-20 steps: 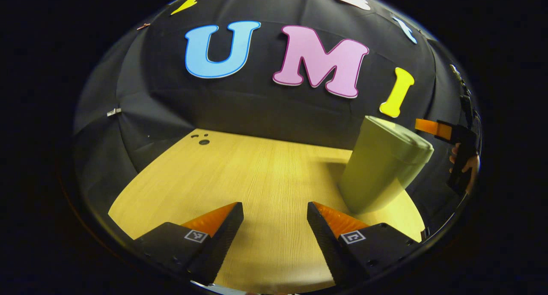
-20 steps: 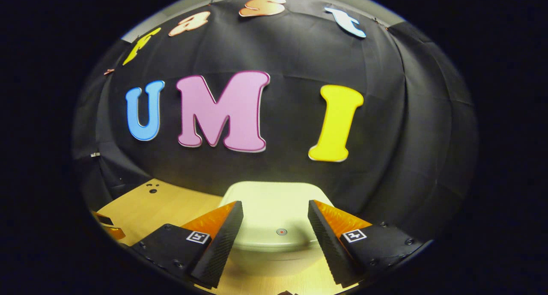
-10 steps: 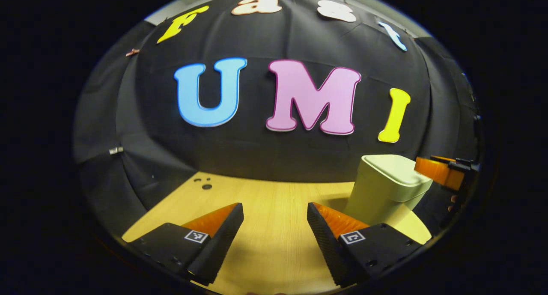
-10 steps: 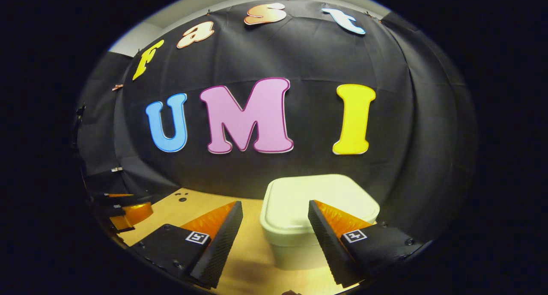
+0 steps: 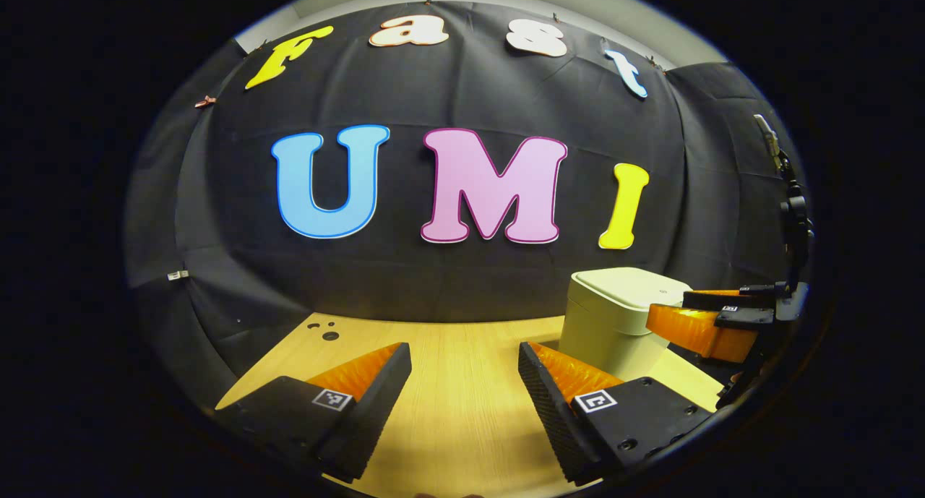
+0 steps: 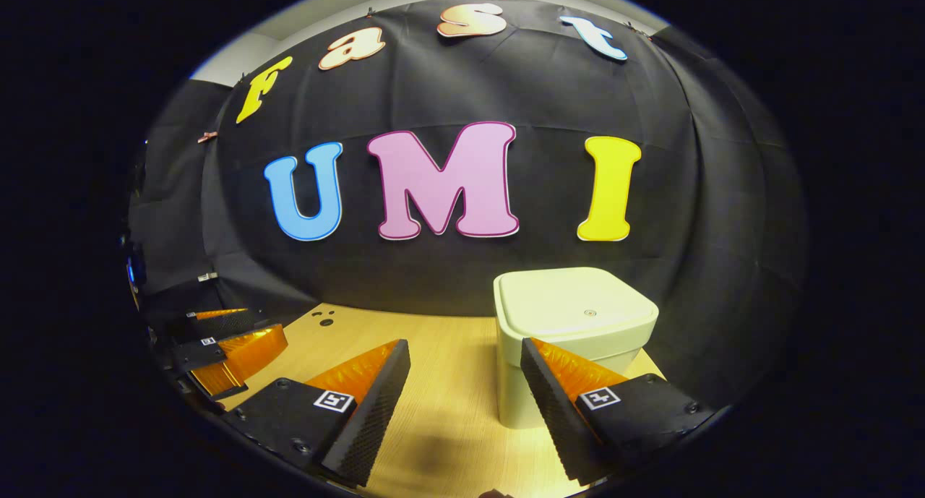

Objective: Press the lid of the desktop garbage bin to open it, pick up the crumpled paper on the desktop and throw it into the bin, then pick up the pop can on the desktop and drop it into the bin, and finally close the garbage bin lid.

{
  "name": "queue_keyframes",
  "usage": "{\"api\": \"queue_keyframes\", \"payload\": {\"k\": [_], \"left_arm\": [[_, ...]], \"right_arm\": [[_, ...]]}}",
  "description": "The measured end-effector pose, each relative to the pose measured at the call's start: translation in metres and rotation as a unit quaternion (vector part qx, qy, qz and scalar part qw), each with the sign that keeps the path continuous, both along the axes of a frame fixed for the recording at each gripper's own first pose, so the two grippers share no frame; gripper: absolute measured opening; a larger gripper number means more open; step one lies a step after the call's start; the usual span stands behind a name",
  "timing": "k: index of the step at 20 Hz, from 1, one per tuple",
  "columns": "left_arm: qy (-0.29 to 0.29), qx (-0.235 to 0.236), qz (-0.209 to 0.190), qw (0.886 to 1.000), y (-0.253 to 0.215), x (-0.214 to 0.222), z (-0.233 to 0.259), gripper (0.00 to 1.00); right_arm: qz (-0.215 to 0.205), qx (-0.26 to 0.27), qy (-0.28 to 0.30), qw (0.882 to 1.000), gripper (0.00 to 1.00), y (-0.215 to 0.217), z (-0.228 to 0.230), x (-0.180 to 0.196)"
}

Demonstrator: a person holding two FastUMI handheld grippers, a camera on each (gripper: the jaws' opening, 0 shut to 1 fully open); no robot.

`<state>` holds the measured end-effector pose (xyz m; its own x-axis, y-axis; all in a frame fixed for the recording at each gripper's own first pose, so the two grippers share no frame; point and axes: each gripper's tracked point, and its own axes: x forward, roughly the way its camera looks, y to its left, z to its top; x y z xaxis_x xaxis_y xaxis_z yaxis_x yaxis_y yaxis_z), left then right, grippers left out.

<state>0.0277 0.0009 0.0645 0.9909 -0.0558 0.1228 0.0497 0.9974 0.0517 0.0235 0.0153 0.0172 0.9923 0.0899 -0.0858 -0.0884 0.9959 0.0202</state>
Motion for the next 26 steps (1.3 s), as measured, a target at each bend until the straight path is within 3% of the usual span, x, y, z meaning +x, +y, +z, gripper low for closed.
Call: {"api": "queue_keyframes", "payload": {"k": [3,6,11,15,20,26], "left_arm": [[-0.016,-0.012,0.005,1.0,0.023,-0.024,-0.012,0.96],[0.004,-0.026,0.034,0.999,0.045,-0.048,-0.038,0.96],[0.026,-0.033,0.033,0.999,0.06,-0.08,-0.069,0.96],[0.049,-0.054,0.032,0.997,0.058,-0.086,-0.087,0.96],[0.05,-0.049,0.028,0.997,0.055,-0.088,-0.086,0.96],[0.035,-0.027,0.024,0.999,0.049,-0.094,-0.08,0.96]], "right_arm": [[-0.006,-0.011,-0.01,1.0,0.97,0.012,-0.001,-0.022],[0.0,-0.013,-0.01,1.0,0.97,0.03,-0.011,-0.047],[-0.002,-0.029,-0.004,1.0,0.97,0.044,-0.037,-0.081],[0.007,-0.034,0.015,0.999,0.98,0.059,-0.054,-0.092],[0.029,-0.046,0.03,0.998,0.98,0.074,-0.066,-0.107],[0.019,-0.037,0.031,0.999,0.98,0.067,-0.068,-0.117]]}}
